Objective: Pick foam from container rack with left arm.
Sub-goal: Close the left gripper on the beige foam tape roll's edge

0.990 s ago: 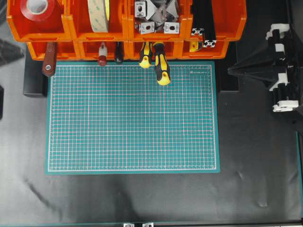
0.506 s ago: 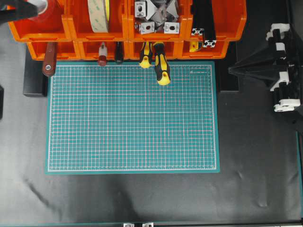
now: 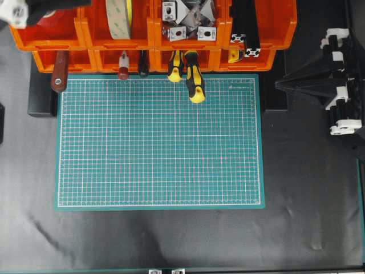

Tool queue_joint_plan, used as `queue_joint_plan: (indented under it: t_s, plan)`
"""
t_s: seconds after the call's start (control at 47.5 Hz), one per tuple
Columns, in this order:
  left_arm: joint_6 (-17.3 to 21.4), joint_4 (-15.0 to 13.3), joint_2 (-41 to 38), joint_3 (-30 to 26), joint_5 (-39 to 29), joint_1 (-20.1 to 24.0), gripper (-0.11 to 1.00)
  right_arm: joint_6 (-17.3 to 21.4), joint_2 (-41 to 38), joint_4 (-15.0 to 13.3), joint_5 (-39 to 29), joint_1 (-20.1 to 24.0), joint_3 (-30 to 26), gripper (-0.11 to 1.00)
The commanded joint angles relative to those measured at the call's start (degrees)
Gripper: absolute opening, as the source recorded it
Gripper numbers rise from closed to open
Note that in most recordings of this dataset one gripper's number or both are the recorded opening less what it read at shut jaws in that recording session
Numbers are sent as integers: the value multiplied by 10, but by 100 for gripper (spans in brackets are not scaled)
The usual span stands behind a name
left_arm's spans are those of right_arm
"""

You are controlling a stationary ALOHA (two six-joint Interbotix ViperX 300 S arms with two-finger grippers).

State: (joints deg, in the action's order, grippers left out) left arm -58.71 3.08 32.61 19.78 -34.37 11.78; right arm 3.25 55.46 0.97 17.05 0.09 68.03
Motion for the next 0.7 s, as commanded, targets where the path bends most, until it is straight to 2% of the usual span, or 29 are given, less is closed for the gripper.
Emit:
queue_joint_plan:
  t_s: [0.0,0.063,0.169,0.674]
  plan:
    - [-11,2,-7,-15,6,13,85,1,-3,2,13,1,-20,-1]
    - [-13,2,-13,-11,6,19,90,1,-3,1,15,1,-20,-1]
    - [-16,2,-22,-5,6,29,87,1,-3,2,17,3,-20,0]
    - [-21,2,-91,-18,5,37,88,1,-1,2,24,4,-20,-1]
